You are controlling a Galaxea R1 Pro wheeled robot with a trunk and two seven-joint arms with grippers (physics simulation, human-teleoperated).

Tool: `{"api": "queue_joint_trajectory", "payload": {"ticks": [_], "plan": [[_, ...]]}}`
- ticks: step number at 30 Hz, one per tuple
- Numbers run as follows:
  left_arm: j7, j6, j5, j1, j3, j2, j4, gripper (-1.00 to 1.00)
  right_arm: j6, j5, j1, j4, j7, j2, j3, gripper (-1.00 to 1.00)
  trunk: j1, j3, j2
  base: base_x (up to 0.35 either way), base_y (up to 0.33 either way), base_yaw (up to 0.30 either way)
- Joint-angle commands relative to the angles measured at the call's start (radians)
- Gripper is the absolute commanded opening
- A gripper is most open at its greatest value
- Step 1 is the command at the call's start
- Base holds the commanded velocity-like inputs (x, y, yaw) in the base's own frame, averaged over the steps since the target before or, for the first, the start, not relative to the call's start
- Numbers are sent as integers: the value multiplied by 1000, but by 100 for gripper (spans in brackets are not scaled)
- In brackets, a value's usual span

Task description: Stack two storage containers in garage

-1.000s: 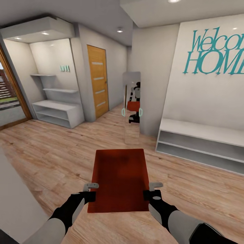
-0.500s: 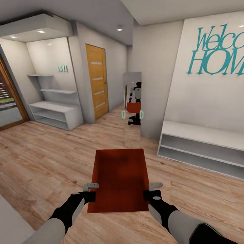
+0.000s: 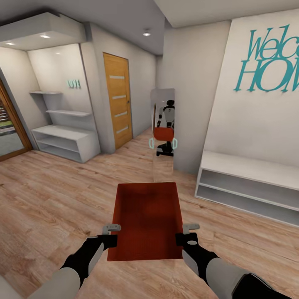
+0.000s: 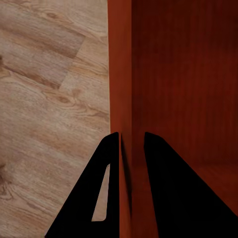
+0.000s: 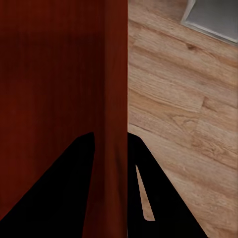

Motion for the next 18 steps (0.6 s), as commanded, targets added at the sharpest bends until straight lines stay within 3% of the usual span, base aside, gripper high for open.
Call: {"api": "queue_joint_trajectory", "payload": {"ticks": [1,15,18], "plan": [[4,6,2,0,9,1,-2,-100,-8,1,-1,0,-33,-4,-41,-100,1,-1,-1,321,0,0],[4,6,2,0,9,0,-2,-100,-10,1,-1,0,-34,-4,-42,-100,1,-1,-1,321,0,1],[4,6,1,0,9,0,-2,-100,-17,1,-1,0,-34,-4,-42,-100,1,-1,-1,321,0,153]]}}
